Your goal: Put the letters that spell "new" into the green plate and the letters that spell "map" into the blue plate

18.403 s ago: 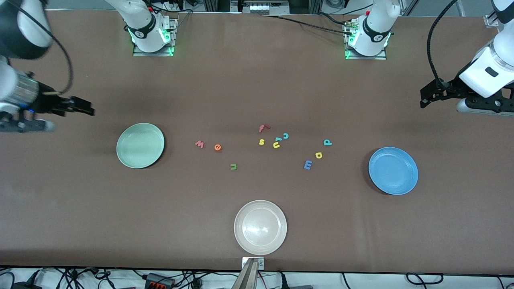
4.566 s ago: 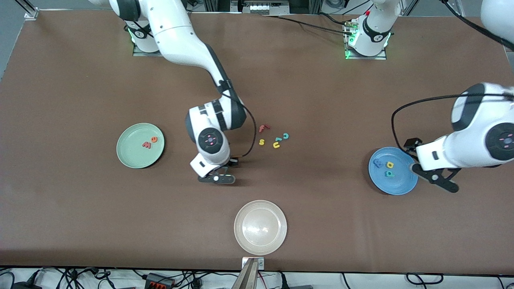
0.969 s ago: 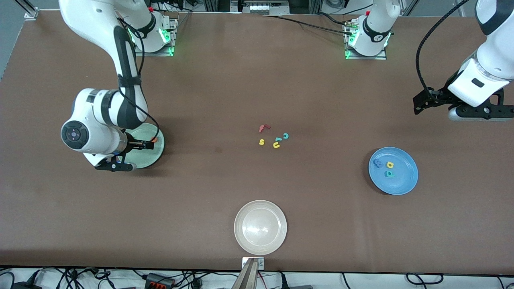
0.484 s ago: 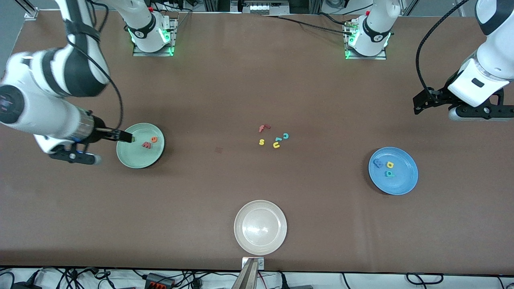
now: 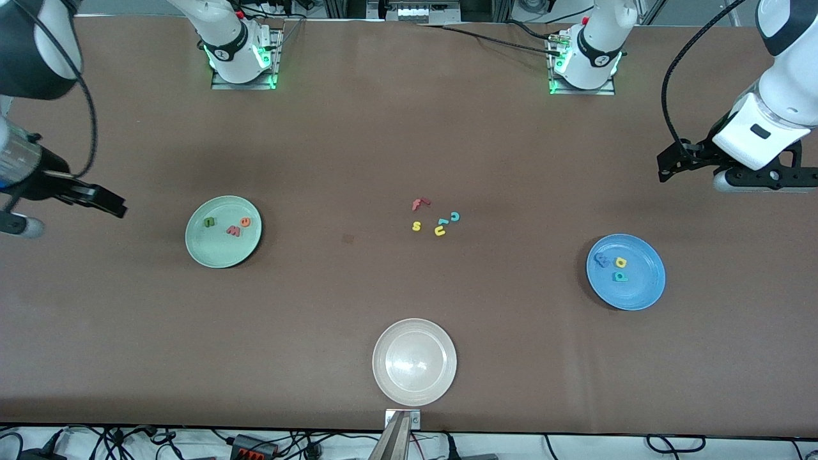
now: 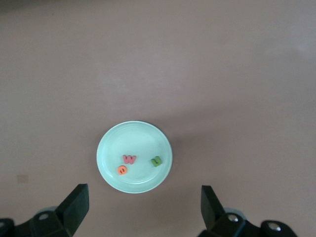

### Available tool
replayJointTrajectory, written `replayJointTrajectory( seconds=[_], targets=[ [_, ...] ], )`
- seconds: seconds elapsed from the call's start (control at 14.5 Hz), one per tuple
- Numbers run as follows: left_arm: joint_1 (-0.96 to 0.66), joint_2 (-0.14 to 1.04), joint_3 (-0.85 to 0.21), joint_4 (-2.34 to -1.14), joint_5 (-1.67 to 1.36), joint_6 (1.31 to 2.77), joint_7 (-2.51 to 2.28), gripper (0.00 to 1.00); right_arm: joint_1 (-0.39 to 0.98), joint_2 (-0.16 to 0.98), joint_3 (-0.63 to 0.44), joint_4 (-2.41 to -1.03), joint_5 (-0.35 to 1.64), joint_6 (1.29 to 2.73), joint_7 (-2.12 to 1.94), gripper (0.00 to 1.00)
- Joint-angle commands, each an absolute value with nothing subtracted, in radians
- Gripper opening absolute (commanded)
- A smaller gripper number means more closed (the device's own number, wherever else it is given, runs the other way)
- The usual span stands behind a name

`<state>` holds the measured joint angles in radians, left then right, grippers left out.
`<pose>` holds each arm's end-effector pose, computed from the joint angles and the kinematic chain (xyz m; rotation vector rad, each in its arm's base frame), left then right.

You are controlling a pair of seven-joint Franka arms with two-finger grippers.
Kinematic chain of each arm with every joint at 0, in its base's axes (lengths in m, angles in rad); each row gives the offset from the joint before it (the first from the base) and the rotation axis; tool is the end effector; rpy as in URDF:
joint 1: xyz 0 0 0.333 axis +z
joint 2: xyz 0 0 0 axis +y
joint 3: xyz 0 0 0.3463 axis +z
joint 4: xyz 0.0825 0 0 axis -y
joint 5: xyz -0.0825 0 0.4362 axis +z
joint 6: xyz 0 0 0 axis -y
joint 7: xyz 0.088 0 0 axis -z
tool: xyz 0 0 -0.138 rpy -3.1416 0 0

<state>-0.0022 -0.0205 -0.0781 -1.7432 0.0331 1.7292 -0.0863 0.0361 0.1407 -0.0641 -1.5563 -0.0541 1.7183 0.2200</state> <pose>0.6063 -0.0451 0.5591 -3.1079 -0.0014 -0.0144 0.6639 -0.0229 0.5556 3.0589 -0.3687 0.0423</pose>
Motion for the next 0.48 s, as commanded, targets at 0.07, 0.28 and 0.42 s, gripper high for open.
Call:
replayJointTrajectory(
  seconds=[0.07, 0.28, 0.42],
  targets=[
    [-0.005, -0.012, -0.075, -1.717, 0.017, 1.712, -0.064, 1.0, -0.058, 0.1, -0.064, -1.519, -0.063, 1.663, -0.001, 1.0],
    [-0.005, -0.012, -0.075, -1.717, 0.017, 1.712, -0.064, 1.0, -0.083, 0.081, -0.055, -1.519, -0.046, 1.674, -0.012, 1.0],
    [-0.005, -0.012, -0.075, -1.717, 0.017, 1.71, -0.064, 1.0, -0.081, 0.072, -0.055, -1.519, -0.002, 1.666, -0.011, 1.0]
  ],
)
